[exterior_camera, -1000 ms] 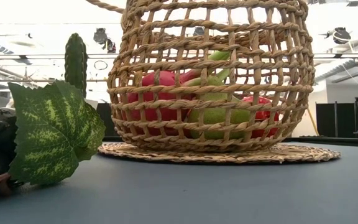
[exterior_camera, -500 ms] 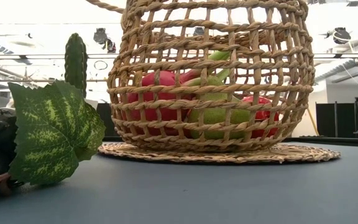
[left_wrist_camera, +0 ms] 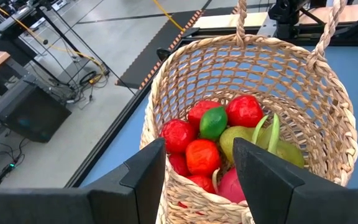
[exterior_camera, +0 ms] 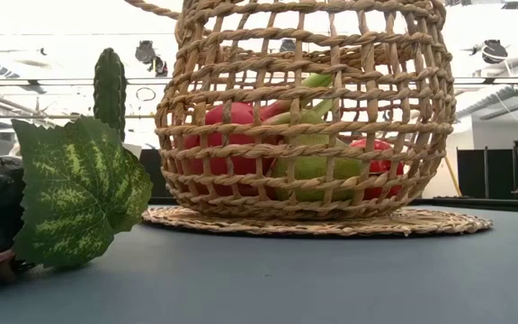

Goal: Build produce basket
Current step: Put the bottom dark green lime into the brown basket

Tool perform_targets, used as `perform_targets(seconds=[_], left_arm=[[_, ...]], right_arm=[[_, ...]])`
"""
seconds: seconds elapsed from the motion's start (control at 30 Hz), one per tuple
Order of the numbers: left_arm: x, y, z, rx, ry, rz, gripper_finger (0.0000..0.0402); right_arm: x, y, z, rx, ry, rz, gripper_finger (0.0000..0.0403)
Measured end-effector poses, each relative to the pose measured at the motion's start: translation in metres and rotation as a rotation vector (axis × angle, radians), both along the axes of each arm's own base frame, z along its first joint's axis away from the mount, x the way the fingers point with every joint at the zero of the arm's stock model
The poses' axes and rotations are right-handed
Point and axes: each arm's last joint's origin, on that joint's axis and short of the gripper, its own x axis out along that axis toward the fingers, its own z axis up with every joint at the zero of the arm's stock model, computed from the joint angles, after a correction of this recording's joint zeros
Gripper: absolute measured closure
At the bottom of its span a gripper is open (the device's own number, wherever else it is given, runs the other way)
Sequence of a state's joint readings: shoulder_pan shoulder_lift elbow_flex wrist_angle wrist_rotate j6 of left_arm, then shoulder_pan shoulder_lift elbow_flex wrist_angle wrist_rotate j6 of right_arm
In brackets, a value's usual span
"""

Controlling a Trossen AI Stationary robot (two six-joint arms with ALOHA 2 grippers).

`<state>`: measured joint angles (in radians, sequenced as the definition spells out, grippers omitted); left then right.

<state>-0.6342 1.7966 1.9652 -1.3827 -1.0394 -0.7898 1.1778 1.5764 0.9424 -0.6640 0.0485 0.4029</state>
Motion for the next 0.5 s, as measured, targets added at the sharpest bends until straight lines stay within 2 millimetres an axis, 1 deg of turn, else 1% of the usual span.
perform_targets(seconds=[0.33, 0.5], left_arm=[[0.001, 0.001, 0.0, 0.0, 0.0, 0.004, 0.0213], [0.001, 0.001, 0.0, 0.0, 0.0, 0.004, 0.0213]], right_arm=[[0.007, -0.001, 0.0, 0.012, -0.012, -0.001, 0.009], [0.014, 0.002, 0.002, 0.071, -0.039, -0.021, 0.0093]])
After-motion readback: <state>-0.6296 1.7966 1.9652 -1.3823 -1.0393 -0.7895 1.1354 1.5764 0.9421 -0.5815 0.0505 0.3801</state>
